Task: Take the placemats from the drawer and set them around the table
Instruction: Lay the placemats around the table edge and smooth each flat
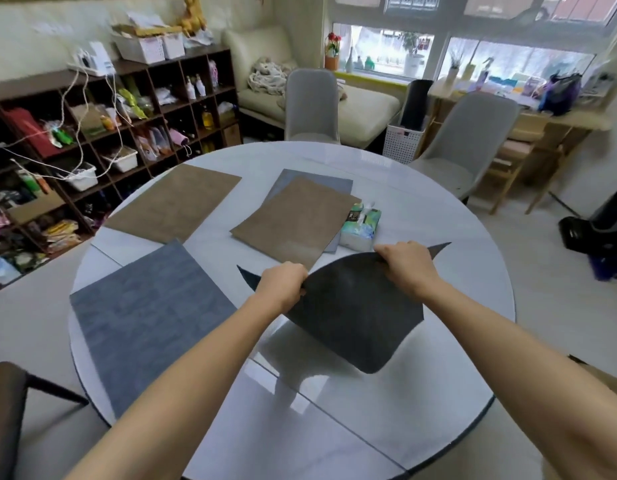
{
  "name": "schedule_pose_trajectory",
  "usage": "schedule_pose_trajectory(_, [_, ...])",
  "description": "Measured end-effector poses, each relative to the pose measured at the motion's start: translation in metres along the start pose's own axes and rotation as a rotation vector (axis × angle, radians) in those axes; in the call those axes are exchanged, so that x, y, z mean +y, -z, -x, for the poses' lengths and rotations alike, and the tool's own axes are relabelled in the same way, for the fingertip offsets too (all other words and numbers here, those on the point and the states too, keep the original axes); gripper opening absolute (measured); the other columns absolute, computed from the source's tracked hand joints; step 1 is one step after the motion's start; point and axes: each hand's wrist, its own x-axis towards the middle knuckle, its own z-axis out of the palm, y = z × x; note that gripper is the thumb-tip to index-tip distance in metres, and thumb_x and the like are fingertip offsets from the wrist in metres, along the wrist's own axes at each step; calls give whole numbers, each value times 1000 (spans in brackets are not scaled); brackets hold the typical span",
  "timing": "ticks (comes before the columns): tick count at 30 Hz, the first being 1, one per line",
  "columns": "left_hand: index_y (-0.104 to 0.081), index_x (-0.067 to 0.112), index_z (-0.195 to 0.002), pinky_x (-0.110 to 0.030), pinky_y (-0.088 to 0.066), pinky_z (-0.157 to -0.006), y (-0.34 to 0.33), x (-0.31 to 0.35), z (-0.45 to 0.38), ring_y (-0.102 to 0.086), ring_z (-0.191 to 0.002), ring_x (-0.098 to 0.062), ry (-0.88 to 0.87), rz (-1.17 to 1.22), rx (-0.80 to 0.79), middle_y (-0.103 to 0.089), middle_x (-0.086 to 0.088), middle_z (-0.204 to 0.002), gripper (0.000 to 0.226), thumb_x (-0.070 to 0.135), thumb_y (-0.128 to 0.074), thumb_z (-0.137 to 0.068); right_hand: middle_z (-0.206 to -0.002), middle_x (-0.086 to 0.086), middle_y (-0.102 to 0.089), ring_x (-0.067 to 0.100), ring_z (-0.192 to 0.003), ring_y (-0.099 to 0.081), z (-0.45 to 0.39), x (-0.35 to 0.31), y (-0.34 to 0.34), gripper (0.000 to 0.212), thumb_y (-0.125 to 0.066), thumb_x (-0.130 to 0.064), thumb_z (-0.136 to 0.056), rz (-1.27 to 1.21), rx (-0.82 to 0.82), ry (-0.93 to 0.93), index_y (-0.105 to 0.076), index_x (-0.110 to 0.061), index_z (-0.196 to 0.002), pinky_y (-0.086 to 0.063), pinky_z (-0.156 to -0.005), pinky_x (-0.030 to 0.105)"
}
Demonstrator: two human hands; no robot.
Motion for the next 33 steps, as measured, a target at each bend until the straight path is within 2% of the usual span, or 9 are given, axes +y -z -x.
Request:
schedule_pose_trajectory(4, [-65,20,-80,-33,-40,-64,31,26,-13,-64,-83,-31,62,-134,267,-68,-4,-89,23,4,-48,-85,-86,17,-68,39,-77,-62,-21,36,2,29,-49,-10,-89,-25,187,-57,-55,-21,-115,-39,-60,35])
schedule_pose_trajectory(8, [-65,17,-96,-35,-40,-63,41,52,-12,-63,-87,-32,203,-232,353,-60,-5,-94,31,-6,-50,-83,-84,16,-69,39,-75,-62,-17,65,-5,45,-48,1,-81,-70,244,53,-57,-14,-122,-45,-61,37])
schedule_pose_trajectory(12, [-61,10,-101,-39,-48,-79,1,81,1,-62,-95,-34,354,-121,192,-63,-12,-101,31,-9,-50,-79,-111,12,-66,35,-99,-59,12,78,-43,43,-44,1,-84,-234,44,175,-59,-16,-121,-45,-72,38])
schedule_pose_trajectory(14, [-63,9,-104,-39,-49,-74,-35,92,10,-63,-95,-32,399,-67,32,-65,-14,-104,30,-7,-55,-79,-116,12,-64,35,-102,-58,29,77,-72,47,-40,4,-86,-219,-130,217,-56,-19,-125,-47,-73,38])
schedule_pose_trajectory(17, [-64,15,-116,-37,-50,-78,-98,103,26,-62,-103,-32,413,18,-161,-63,-11,-117,40,-5,-52,-84,-113,15,-62,35,-100,-59,50,71,-110,45,-40,7,-83,-199,-382,254,-60,-15,-117,-47,-75,36])
schedule_pose_trajectory(20, [-60,13,-122,-39,-51,-88,-139,115,45,-60,-107,-35,431,70,-296,-60,-13,-121,44,-8,-44,-87,-100,15,-60,32,-85,-55,71,68,-134,31,-40,9,-80,-175,-549,267,-58,-13,-93,-39,-69,32])
schedule_pose_trajectory(27, [-56,8,-114,-40,-48,-81,-166,126,74,-60,-103,-36,384,15,-335,-60,-17,-112,40,-13,-40,-84,-111,18,-61,34,-97,-60,109,60,-161,46,-36,10,-83,-182,-625,288,-60,-11,-117,-46,-73,35])
schedule_pose_trajectory(30, [-54,8,-117,-41,-47,-82,-175,123,83,-58,-106,-36,381,13,-351,-58,-16,-117,40,-12,-37,-87,-115,18,-60,35,-99,-59,127,53,-164,45,-35,8,-85,-152,-659,295,-57,-12,-120,-44,-74,35])
schedule_pose_trajectory(33, [-43,8,-132,-45,-46,-89,-196,122,96,-50,-117,-35,338,39,-370,-44,-16,-132,46,-10,-36,-90,-114,16,-56,34,-100,-57,151,46,-166,34,-38,6,-88,-98,-633,312,-51,-7,-116,-37,-69,35])
